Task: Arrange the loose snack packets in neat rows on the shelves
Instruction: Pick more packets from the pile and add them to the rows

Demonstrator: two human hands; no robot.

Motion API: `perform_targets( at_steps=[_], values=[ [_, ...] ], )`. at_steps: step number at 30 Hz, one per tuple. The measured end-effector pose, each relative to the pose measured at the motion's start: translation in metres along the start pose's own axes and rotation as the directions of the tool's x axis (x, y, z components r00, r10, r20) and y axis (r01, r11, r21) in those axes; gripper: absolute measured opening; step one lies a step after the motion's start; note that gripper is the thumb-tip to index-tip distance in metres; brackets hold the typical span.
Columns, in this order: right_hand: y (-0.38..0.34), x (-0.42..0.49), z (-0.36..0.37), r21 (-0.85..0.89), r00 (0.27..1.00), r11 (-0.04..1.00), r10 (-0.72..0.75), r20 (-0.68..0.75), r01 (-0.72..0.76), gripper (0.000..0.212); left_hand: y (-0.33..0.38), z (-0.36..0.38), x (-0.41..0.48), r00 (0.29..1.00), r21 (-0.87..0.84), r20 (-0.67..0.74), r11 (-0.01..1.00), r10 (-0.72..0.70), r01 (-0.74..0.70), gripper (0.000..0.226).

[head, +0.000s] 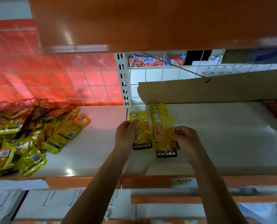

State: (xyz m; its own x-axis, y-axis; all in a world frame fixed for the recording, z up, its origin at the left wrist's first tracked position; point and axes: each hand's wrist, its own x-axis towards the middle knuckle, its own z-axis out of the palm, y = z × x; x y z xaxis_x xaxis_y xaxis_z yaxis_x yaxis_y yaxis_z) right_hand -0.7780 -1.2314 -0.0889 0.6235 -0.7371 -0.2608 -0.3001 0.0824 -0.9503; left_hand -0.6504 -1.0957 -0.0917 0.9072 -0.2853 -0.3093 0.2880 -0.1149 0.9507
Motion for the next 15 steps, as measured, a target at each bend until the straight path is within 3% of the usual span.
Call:
perform_targets(
  at_steps=[5,9,15],
  values=[
    [0.006,0.000,-0.010,-0.066,0.999,0.998,0.016,0.032,-0.014,0.007,0.002,0.002,-0.001,1.000,-0.039,-0.006,0.999,0.005,-0.005,0.015],
    [0.010,0.002,-0.010,-0.161,1.000,0.987,-0.011,0.028,0.015,0.008,0.003,0.001,-0.011,0.991,-0.027,0.137,1.000,0.001,0.003,0.017],
    [0.009,0.001,-0.008,-0.391,0.994,0.917,-0.099,-0.038,0.076,0.012,-0.006,0.002,-0.021,0.943,0.262,0.331,0.960,0.008,-0.100,0.012]
  ],
)
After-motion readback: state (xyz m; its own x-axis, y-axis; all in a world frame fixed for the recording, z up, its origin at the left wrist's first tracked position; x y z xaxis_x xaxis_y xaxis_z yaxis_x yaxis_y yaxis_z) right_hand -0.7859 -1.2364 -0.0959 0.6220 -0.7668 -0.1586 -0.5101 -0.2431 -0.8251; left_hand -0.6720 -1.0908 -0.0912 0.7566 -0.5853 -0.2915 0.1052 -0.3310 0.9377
